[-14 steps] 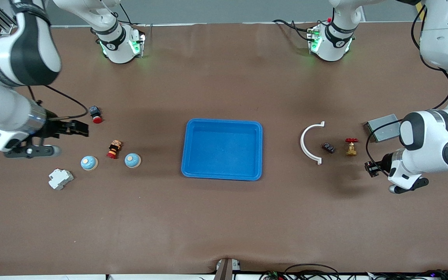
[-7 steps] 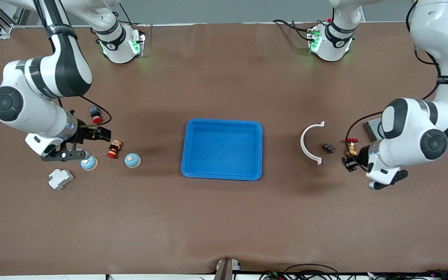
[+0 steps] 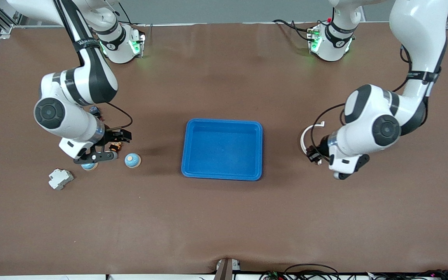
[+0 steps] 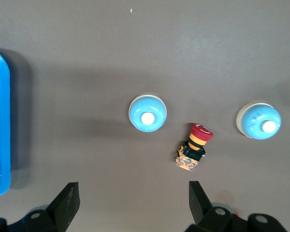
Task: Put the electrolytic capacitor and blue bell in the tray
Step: 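Lower the capacitor into the blue tray and open the left gripper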
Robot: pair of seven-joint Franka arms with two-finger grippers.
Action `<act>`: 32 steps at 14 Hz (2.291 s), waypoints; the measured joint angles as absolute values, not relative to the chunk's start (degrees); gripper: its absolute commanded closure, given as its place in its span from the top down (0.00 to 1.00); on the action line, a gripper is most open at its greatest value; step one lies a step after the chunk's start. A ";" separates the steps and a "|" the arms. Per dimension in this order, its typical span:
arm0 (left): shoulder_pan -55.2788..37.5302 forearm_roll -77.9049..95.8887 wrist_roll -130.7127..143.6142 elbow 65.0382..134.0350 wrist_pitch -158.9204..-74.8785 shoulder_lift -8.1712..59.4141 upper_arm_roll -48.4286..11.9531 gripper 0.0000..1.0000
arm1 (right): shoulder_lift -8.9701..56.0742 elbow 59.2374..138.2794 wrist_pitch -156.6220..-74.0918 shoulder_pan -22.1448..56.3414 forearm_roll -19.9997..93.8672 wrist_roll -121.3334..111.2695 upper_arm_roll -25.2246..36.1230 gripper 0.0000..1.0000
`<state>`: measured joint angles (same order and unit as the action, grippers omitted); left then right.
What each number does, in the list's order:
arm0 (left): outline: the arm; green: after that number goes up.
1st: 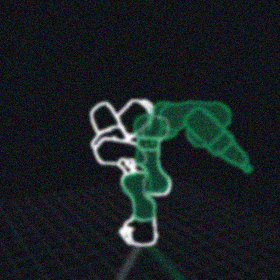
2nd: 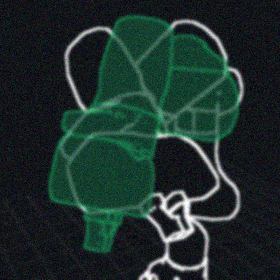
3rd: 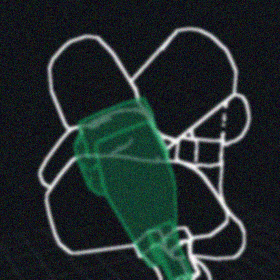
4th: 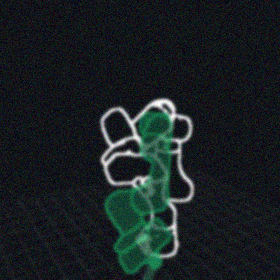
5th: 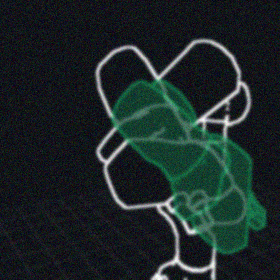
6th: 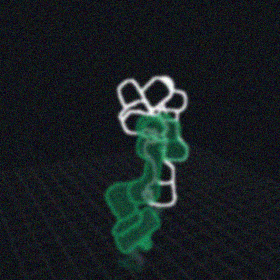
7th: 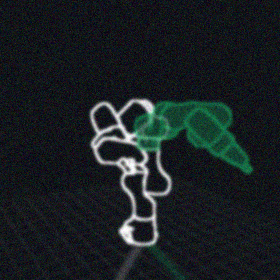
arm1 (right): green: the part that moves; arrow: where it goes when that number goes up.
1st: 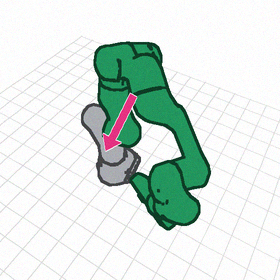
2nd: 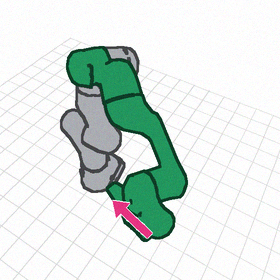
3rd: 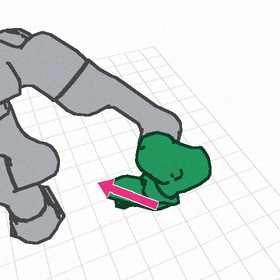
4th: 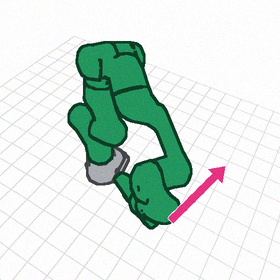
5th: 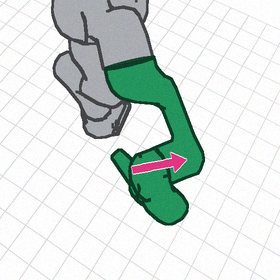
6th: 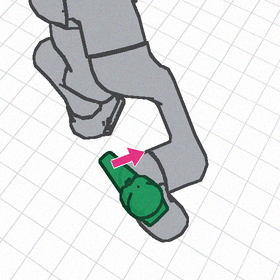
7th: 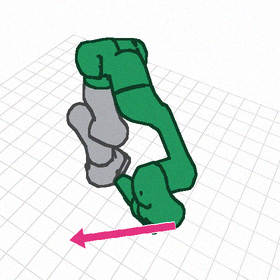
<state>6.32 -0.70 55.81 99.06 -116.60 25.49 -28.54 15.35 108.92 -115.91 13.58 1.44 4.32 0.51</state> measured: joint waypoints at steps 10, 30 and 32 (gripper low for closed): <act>-7.35 -0.70 84.86 97.49 -122.33 28.70 -28.65 0.00 | 20.36 109.26 -122.70 17.57 1.45 4.29 0.50 1.00; -13.70 -1.08 101.35 96.73 -134.53 41.03 -26.82 1.00 | 24.92 113.85 -133.65 14.73 -2.53 -36.02 1.27 1.00; -13.45 -3.41 101.34 95.95 -133.46 40.33 -26.68 1.00 | 25.61 113.84 -134.52 14.69 -2.71 -38.15 1.30 1.00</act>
<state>-13.45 -3.41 101.34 95.95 -133.46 40.33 -26.68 25.61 113.84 -134.52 14.69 -2.71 -38.15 1.30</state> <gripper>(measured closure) 0.057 0.000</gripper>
